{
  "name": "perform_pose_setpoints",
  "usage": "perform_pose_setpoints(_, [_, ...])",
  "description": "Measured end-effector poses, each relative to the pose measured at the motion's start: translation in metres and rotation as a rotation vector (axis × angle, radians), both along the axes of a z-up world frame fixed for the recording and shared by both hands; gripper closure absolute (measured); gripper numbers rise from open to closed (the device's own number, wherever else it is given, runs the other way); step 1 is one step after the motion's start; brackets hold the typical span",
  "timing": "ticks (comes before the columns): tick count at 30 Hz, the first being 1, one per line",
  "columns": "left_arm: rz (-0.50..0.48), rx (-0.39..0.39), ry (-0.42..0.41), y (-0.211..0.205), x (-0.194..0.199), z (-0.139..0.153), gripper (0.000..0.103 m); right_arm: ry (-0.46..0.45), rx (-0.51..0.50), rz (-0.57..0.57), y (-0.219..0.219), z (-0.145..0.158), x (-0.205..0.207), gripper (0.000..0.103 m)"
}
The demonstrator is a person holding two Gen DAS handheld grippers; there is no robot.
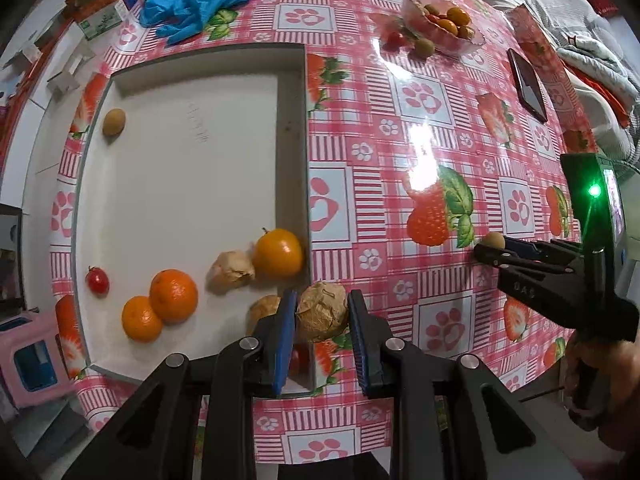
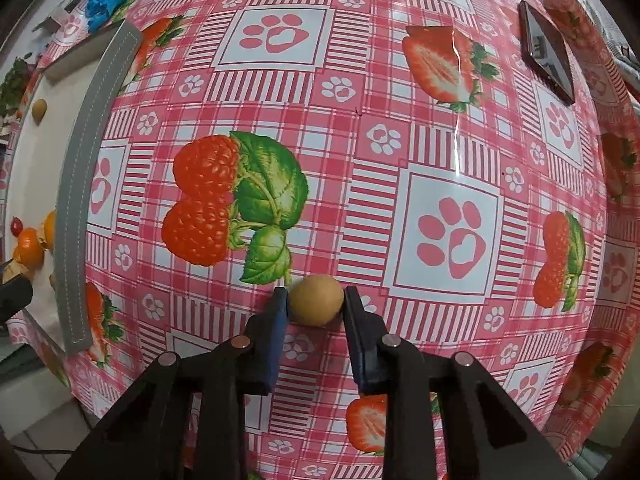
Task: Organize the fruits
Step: 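Carry both held fruits over the white tray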
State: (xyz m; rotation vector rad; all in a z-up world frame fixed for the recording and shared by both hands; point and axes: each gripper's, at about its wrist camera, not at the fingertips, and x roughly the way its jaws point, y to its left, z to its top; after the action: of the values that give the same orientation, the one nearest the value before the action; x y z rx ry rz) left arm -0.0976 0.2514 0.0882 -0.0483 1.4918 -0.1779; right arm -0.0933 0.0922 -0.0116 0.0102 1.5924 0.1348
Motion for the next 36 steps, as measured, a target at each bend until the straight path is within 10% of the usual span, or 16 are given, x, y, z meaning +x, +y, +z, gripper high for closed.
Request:
perform_pose_setpoints(18, [0.055,-0.008,-0.043,0.034,-0.003,0.01,0.076,-0.052,0.052,-0.002,-0.013,0.074,0.014,0.073])
perform_pose_setpoints(36, [0.145,0.038,-0.07,0.094,0.0,0.008,0.076,-0.107,0.136,0.134,0.07,0.11,0.033,0.073])
